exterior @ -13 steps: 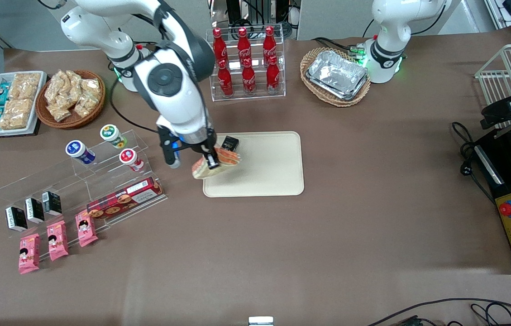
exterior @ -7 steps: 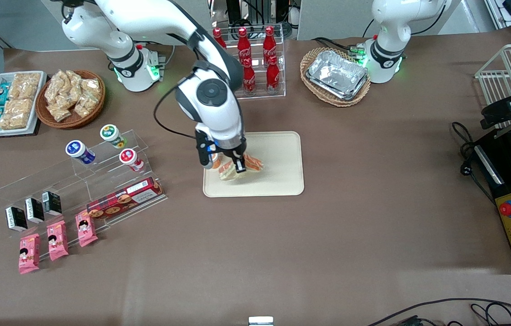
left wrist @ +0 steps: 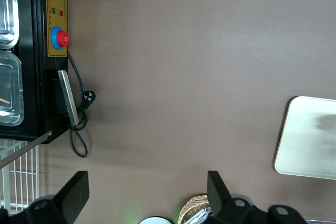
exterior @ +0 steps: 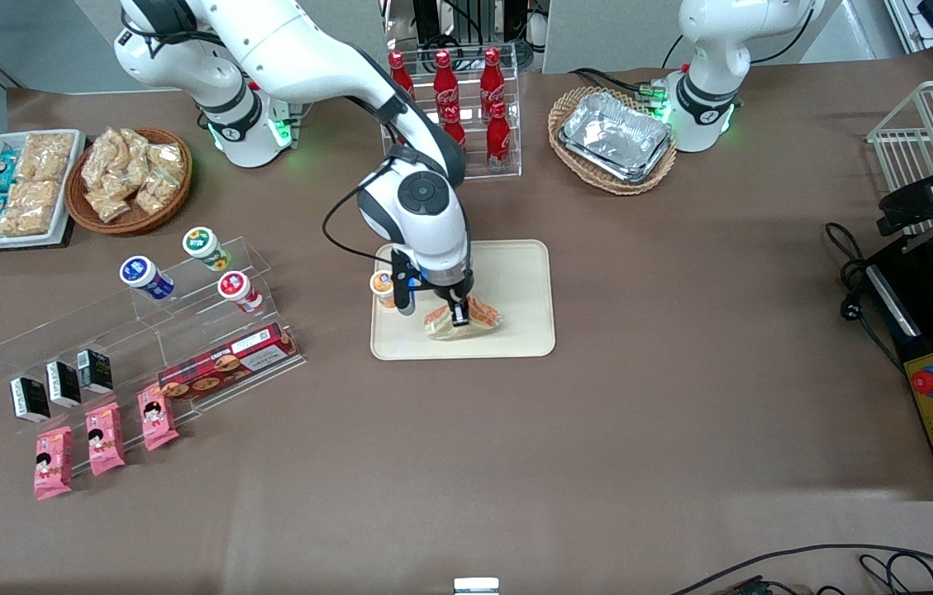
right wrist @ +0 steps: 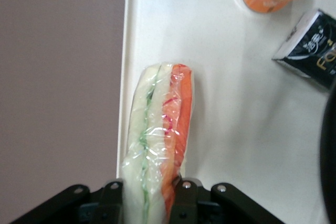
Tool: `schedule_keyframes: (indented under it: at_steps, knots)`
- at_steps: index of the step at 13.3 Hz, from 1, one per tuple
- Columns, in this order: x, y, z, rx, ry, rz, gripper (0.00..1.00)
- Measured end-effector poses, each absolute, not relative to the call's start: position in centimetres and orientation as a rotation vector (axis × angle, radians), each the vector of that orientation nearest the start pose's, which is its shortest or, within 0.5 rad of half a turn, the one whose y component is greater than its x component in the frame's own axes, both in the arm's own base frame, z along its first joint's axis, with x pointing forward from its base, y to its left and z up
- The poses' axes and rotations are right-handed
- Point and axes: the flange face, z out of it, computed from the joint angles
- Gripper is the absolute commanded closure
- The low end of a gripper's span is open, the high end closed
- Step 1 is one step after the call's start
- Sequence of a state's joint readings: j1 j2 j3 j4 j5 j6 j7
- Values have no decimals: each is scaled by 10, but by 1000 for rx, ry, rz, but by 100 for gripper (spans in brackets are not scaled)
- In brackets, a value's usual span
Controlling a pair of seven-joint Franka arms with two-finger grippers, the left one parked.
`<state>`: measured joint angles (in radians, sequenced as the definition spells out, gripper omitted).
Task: Place sandwich on tray
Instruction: 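Lower the sandwich onto the tray beside the orange cup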
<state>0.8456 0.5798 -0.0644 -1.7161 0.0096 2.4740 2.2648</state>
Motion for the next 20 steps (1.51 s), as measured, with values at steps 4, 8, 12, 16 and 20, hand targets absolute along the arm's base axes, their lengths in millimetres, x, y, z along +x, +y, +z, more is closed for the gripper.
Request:
schedule_keyframes:
  at_steps: [4,8,12,16,20]
  knots:
    - [486,495,245,-2178,2020,-60,100]
    - [490,495,229,-2196,1999,-97,73]
    - [492,496,226,-2195,1986,-112,0]
    - [500,494,229,-2172,1988,-120,0]
    - [503,495,233,-2162,1982,-123,0]
